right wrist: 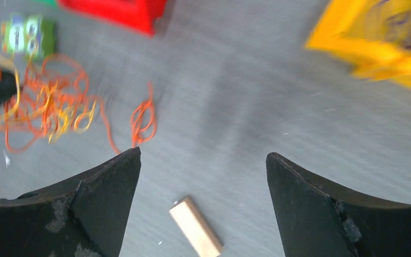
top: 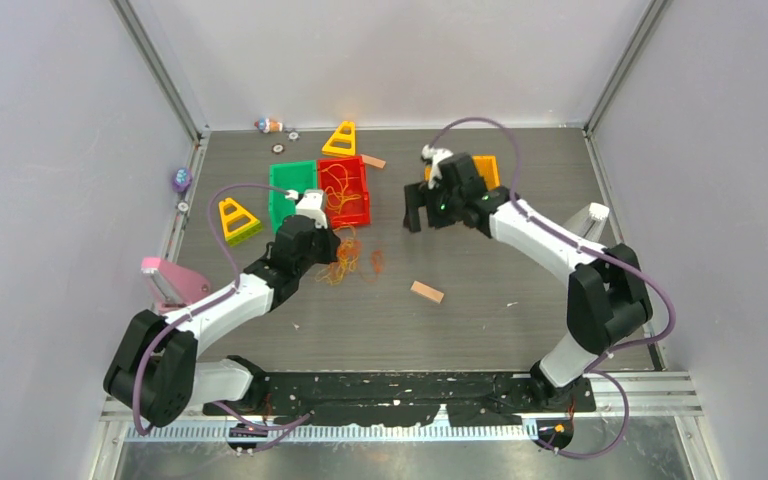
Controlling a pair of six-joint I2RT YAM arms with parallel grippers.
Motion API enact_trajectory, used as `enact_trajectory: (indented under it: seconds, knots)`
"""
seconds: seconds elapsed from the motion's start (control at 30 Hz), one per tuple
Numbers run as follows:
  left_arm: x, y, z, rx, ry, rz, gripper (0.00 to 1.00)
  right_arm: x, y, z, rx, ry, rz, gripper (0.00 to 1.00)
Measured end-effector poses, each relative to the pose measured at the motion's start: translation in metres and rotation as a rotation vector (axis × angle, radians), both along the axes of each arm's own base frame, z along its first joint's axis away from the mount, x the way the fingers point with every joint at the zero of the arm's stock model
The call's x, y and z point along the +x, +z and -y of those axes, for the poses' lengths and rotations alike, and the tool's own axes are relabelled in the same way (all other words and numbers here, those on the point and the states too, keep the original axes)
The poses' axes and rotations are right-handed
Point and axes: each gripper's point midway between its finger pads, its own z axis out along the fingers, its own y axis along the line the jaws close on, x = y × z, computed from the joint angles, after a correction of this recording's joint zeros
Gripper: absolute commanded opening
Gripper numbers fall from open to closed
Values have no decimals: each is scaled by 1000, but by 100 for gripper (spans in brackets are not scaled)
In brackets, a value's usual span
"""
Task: Untangle the cables
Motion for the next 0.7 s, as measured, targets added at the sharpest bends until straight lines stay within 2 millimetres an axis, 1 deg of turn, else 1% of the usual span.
enact_trajectory:
  seconds: [0.07, 0.13, 0.2, 0.3, 0.37, 0.43, 0.57, 0.7]
  knots:
    - [0, 0, 0, -1, -2, -1, 0, -24, -23, -23, 10, 84, -34, 91]
    - [0, 0, 0, -1, -2, -1, 0, -42, -37, -39, 20, 142, -53, 89]
    - [0, 0, 0, -1, -2, 0, 0, -56, -45, -57, 42, 193, -58, 85]
    - [0, 0, 0, -2, -2, 1, 0, -66, -49, -76, 83, 220, -40, 79]
    - [-1, 0, 0, -3, -3, 2, 0, -66, -52, -79, 92, 196, -39, 77]
    - [-1, 0, 0, -4, -3, 3, 0, -60, -57, -78, 84, 152, -37, 77]
    - [-1, 1, 0, -5, -3, 6, 0, -48, -78, -73, -13, 63, -34, 77]
    - [-1, 2, 0, -6, -2, 7, 0, -50, -92, -86, -100, 55, -28, 77]
